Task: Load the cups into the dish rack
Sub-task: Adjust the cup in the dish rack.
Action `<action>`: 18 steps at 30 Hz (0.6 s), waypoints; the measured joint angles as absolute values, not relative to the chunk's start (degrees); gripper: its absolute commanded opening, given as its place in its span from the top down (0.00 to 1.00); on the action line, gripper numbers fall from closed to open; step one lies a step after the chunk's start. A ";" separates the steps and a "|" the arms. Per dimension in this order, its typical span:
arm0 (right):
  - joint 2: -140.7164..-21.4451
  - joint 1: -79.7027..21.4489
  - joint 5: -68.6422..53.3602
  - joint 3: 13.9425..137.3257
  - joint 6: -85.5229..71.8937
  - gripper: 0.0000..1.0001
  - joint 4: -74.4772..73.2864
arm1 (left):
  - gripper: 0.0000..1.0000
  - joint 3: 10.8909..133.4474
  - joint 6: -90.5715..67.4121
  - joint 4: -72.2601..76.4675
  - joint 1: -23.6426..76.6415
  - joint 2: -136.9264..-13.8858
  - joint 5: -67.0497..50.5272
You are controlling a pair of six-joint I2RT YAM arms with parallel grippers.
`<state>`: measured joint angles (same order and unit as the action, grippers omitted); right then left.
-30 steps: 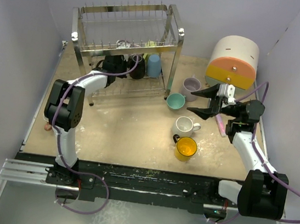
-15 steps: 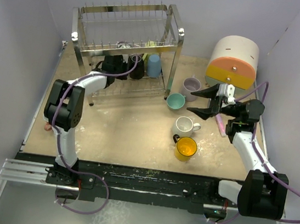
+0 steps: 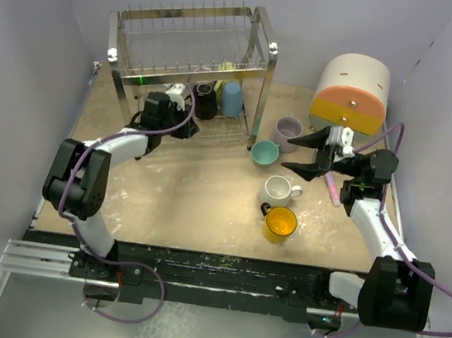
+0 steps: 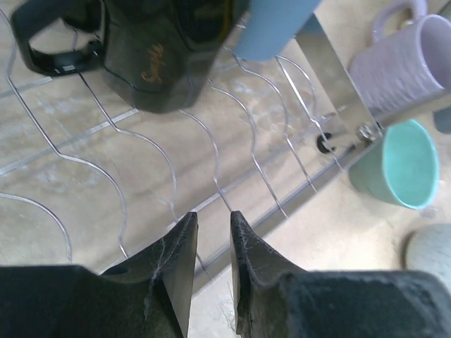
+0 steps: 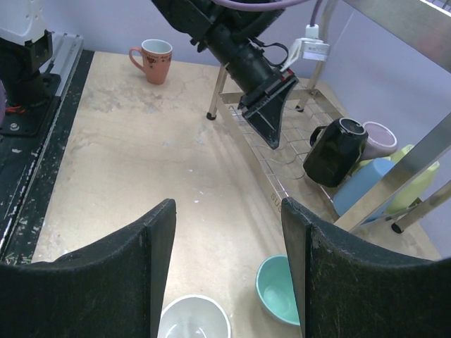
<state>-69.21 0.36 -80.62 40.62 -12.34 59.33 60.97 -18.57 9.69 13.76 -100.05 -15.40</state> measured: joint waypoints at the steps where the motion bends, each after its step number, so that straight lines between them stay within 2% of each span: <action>1: -69.19 0.36 -80.62 40.62 -12.32 0.36 59.24 | 0.70 59.77 -19.16 10.39 13.78 -99.13 -16.03; 8: -68.82 0.36 -80.73 41.23 -11.97 0.36 58.87 | 0.67 49.69 -24.58 17.15 13.76 -92.66 -21.58; 18: -68.82 0.36 -80.73 41.25 -11.44 0.36 58.41 | 0.54 36.45 -31.66 29.65 13.76 -81.01 -30.83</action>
<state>-68.82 0.36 -80.73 41.25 -11.44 58.41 36.45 -31.66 29.65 13.76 -81.01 -30.83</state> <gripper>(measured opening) 0.637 0.424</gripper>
